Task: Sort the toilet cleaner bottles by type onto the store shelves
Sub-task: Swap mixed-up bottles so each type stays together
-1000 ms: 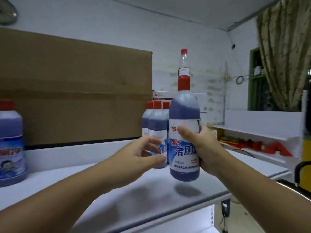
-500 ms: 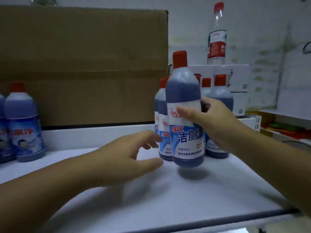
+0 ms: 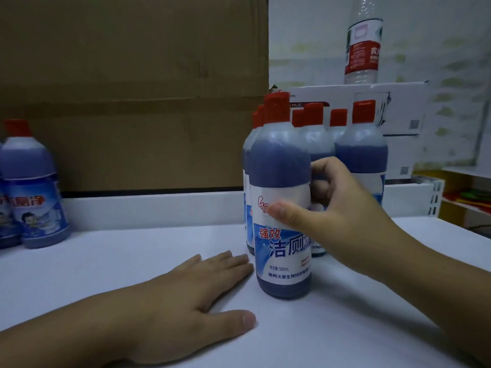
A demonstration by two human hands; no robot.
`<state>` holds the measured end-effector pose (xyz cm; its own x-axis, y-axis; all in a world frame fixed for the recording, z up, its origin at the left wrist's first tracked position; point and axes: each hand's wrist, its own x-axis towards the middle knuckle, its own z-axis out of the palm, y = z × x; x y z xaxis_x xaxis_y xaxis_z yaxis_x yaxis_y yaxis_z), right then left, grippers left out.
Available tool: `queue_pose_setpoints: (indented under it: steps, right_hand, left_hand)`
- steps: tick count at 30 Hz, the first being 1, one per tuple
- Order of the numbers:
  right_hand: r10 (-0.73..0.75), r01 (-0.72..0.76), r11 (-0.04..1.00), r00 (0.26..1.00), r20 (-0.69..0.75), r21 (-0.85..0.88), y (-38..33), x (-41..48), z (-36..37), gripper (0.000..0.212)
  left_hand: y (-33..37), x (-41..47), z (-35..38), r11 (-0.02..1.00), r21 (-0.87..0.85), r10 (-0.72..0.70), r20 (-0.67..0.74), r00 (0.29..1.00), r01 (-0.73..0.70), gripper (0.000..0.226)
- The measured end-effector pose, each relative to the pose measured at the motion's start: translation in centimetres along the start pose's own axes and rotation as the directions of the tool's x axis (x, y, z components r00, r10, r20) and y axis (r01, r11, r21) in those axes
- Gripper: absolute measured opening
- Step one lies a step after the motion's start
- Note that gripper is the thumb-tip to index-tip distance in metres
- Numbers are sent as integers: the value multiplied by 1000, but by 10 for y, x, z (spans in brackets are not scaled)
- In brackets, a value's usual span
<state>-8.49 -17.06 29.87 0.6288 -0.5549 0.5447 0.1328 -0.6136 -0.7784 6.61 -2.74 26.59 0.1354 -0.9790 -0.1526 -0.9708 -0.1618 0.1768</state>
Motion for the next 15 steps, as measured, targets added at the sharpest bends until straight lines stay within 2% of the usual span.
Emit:
queue_pose_setpoints:
  steps: [2,7,15]
  right_hand:
    - [1,3,995,999,35,-101,-3,-3,-4,66]
    - [100,-71,982,982,163,-173,-6,-5,-11,67]
    - [40,-8,962,993,109,-272,3,-4,-1,65]
  left_hand:
    - [0,0,0,1000,-4,-5,-2,1000,5,82]
    - [-1,0,2,1000,-18,12,-8,1000,-12,93]
    - [-2,-1,3,999,-49,2,-34,999,-4,91]
